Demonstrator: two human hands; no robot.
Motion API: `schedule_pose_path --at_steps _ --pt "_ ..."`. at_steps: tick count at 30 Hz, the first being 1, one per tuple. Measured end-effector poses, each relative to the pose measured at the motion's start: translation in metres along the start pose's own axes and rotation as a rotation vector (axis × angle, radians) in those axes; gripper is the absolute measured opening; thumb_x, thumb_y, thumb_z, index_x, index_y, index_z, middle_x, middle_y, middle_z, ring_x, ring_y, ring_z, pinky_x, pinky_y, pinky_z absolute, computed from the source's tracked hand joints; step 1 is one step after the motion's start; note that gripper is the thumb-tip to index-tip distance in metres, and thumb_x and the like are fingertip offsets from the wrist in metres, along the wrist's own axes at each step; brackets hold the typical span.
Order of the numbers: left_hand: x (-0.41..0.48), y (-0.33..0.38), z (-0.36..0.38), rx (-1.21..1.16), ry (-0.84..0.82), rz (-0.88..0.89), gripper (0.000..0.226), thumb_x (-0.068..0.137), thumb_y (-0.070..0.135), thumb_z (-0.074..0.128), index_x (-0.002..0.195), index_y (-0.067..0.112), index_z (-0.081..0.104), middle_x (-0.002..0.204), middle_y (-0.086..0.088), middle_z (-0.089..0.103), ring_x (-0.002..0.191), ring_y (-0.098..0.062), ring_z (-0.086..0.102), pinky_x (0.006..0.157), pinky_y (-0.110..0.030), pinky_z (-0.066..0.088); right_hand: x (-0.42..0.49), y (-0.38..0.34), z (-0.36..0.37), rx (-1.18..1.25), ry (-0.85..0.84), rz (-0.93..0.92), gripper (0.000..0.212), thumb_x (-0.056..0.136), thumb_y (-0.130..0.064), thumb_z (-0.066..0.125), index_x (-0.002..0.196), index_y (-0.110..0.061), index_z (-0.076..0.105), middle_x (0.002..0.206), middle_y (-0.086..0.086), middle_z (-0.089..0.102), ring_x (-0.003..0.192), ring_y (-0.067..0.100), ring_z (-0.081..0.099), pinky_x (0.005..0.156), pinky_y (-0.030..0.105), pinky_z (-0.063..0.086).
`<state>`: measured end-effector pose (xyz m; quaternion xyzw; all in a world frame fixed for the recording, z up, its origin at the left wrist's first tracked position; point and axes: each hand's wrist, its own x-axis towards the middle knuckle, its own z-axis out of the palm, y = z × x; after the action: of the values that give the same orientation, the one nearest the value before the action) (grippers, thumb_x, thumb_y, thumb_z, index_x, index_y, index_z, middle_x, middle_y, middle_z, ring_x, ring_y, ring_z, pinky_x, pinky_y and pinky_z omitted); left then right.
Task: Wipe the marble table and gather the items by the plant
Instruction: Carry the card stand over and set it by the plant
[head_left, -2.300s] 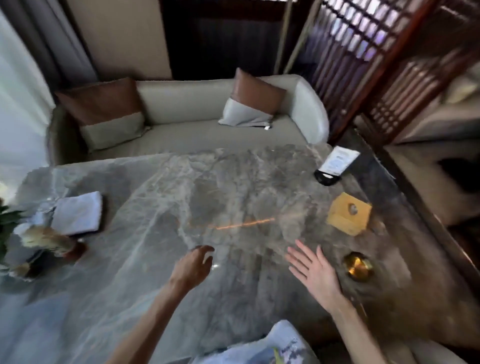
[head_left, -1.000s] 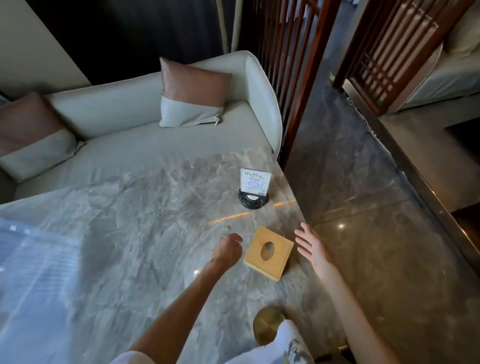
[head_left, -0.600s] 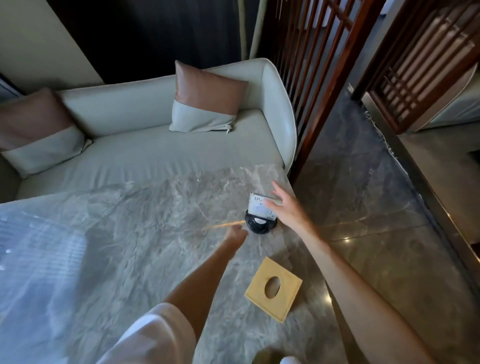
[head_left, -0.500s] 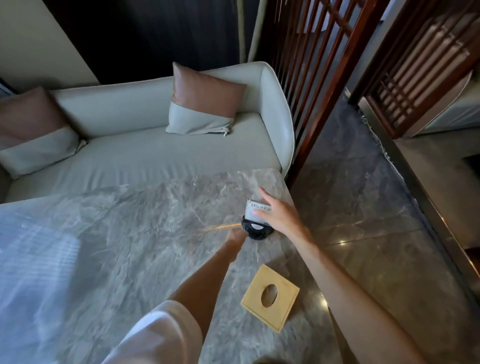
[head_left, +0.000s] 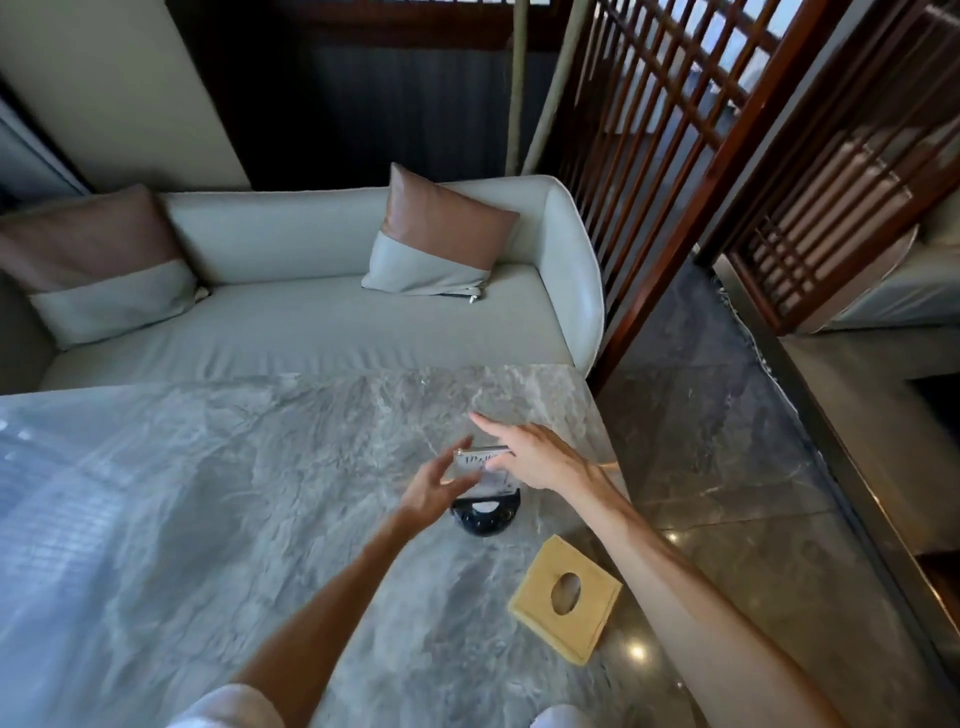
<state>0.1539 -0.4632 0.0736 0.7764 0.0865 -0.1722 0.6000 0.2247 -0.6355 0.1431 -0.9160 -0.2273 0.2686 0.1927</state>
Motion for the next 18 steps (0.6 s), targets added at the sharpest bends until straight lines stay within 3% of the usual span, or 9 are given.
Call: schedule_pose_path --at_steps 2,4,6,9,10,12,15,16,18 --pt "-0.040 -0.003 -0.036 0.026 0.017 0.060 0.015 0.092 0.012 0.063 0.100 0.021 0.070 0.091 0.021 0.074 0.089 0.004 0.068 0.088 -0.025 0.055 0.004 -0.042 0.005 0.035 -0.042 -0.086 0.077 0.089 -0.031 0.067 0.149 -0.050 0.023 0.101 0.003 0.074 0.070 0.009 0.054 0.066 0.024 0.042" --pt "-0.078 -0.008 -0.073 0.061 0.116 0.079 0.022 0.092 0.009 0.061 0.082 0.027 0.067 0.070 0.029 0.070 0.070 0.010 0.065 0.071 -0.016 0.050 0.005 -0.093 0.015 0.055 -0.036 -0.169 0.080 0.086 -0.029 0.070 0.149 -0.048 0.026 0.113 0.000 0.073 0.088 0.011 0.062 0.081 0.027 0.046" --pt "-0.118 -0.016 -0.111 0.077 0.231 0.101 0.019 0.091 0.017 0.064 0.076 0.028 0.067 0.063 0.027 0.068 0.062 0.009 0.061 0.065 -0.021 0.049 -0.002 -0.146 0.029 0.151 0.033 -0.234 0.082 0.084 -0.029 0.073 0.149 -0.047 0.025 0.121 -0.008 0.070 0.111 0.009 0.062 0.100 0.030 0.045" --pt "-0.176 -0.035 -0.170 0.078 0.386 0.115 0.013 0.086 0.019 0.067 0.076 0.020 0.075 0.063 0.029 0.067 0.061 0.012 0.059 0.061 -0.018 0.050 -0.017 -0.209 0.069 0.524 0.131 -0.267 0.085 0.082 -0.046 0.072 0.149 -0.051 0.019 0.141 -0.019 0.054 0.133 -0.001 0.043 0.113 0.026 0.031" --pt "-0.194 -0.043 -0.190 0.056 0.432 0.108 0.012 0.087 0.015 0.068 0.081 0.012 0.078 0.071 0.023 0.071 0.065 0.010 0.063 0.063 -0.020 0.053 -0.021 -0.226 0.089 0.716 0.154 -0.216 0.084 0.083 -0.051 0.069 0.150 -0.049 0.019 0.147 -0.016 0.048 0.137 0.000 0.040 0.114 0.026 0.029" --pt "-0.233 -0.056 -0.225 0.030 0.511 0.126 0.013 0.088 0.010 0.066 0.092 0.004 0.077 0.089 0.006 0.076 0.073 0.001 0.069 0.069 -0.027 0.058 -0.028 -0.257 0.138 1.018 0.194 -0.030 0.073 0.092 -0.044 0.061 0.154 -0.032 0.023 0.155 -0.002 0.039 0.139 0.009 0.040 0.112 0.025 0.031" --pt "-0.294 -0.076 -0.271 -0.056 0.594 0.114 0.018 0.089 0.014 0.066 0.100 0.004 0.076 0.100 -0.003 0.075 0.084 -0.008 0.073 0.076 -0.032 0.060 -0.038 -0.299 0.222 1.271 0.092 0.286 0.057 0.098 -0.037 0.053 0.147 -0.013 0.038 0.138 0.009 0.056 0.116 0.023 0.059 0.095 0.035 0.046" --pt "-0.314 -0.083 -0.283 -0.068 0.625 0.116 0.020 0.089 0.018 0.065 0.100 0.005 0.076 0.101 -0.003 0.076 0.087 -0.012 0.073 0.076 -0.034 0.060 -0.040 -0.315 0.247 1.385 0.023 0.325 0.054 0.097 -0.037 0.053 0.143 -0.010 0.043 0.126 0.011 0.063 0.105 0.025 0.063 0.089 0.037 0.051" --pt "-0.354 -0.092 -0.303 -0.093 0.666 0.115 0.023 0.088 0.021 0.064 0.098 0.005 0.076 0.098 -0.001 0.076 0.085 -0.011 0.073 0.073 -0.032 0.059 -0.047 -0.353 0.285 1.520 -0.120 0.293 0.051 0.096 -0.039 0.053 0.136 -0.008 0.050 0.119 0.013 0.068 0.103 0.027 0.067 0.085 0.039 0.054"
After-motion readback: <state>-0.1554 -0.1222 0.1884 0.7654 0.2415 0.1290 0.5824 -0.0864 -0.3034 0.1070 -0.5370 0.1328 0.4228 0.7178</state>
